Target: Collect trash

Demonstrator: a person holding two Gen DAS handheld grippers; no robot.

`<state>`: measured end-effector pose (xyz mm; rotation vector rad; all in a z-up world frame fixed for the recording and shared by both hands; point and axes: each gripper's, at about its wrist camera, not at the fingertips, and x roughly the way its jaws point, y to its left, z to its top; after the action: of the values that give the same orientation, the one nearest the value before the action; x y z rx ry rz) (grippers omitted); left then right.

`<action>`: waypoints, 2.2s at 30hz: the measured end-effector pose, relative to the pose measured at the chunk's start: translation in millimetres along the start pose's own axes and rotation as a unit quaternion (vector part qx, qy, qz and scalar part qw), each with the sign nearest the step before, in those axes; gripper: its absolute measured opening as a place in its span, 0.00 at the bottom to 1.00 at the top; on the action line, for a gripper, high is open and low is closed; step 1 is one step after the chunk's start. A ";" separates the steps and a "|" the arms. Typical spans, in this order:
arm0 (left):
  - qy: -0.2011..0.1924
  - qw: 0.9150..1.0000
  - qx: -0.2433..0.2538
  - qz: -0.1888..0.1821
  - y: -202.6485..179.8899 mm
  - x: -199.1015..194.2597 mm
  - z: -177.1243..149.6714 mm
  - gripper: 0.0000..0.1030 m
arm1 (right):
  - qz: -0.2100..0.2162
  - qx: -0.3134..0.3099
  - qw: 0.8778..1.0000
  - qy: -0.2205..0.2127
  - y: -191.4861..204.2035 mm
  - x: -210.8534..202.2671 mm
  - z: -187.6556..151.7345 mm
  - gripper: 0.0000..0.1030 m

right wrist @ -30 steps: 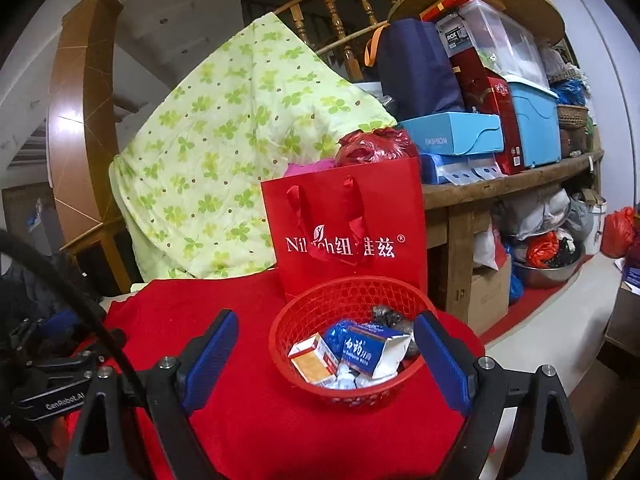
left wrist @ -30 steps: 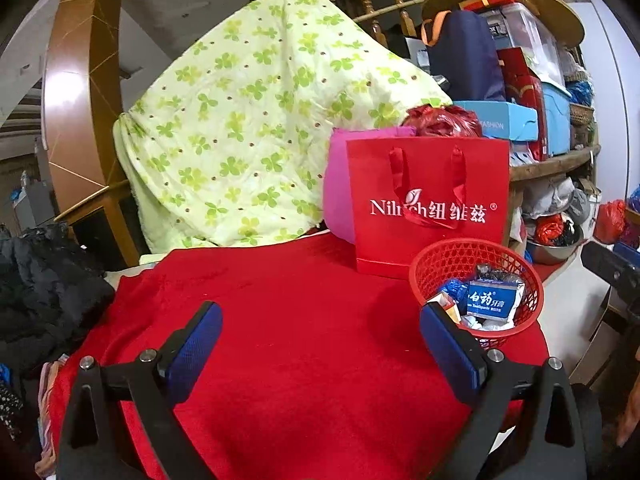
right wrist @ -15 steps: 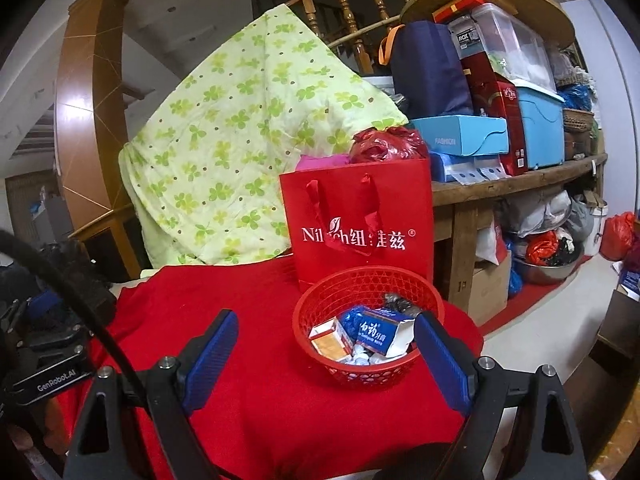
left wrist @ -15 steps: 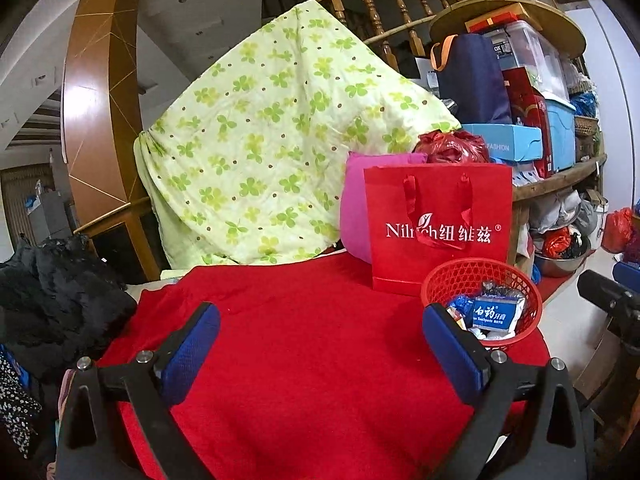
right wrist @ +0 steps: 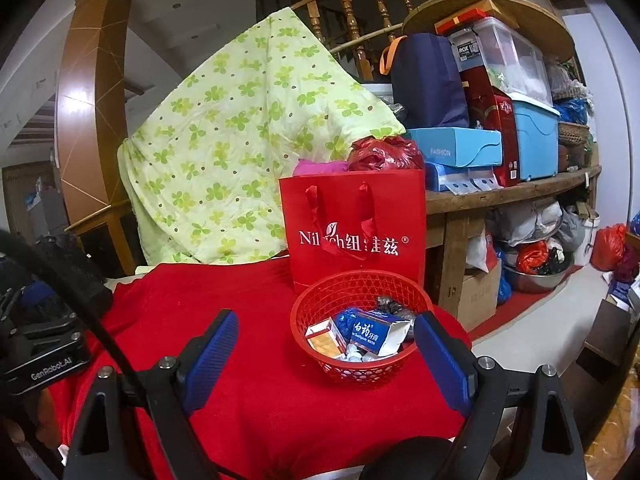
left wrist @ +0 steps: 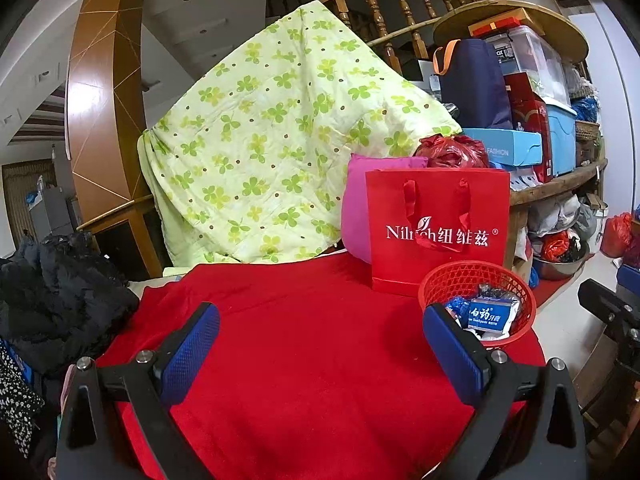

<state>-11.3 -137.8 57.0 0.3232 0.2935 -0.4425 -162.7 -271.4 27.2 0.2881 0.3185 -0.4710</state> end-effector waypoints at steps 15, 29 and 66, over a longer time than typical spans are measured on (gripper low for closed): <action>0.008 1.000 -0.003 0.010 8.0 1.2 -6.3 0.98 | -0.002 -0.001 1.000 0.018 3.6 9.7 -5.7 0.89; 0.010 1.000 -0.003 0.011 9.0 1.9 -9.2 0.98 | -0.022 -0.006 1.000 0.014 6.1 8.9 -5.4 0.89; 0.021 1.000 0.000 0.004 15.3 6.6 -17.4 0.98 | -0.027 -0.001 0.999 0.025 5.1 15.0 -6.9 0.89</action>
<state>-2.1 -120.8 42.6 0.3330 0.3328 -0.4274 -149.2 -270.6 16.5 0.2911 0.3763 -0.5164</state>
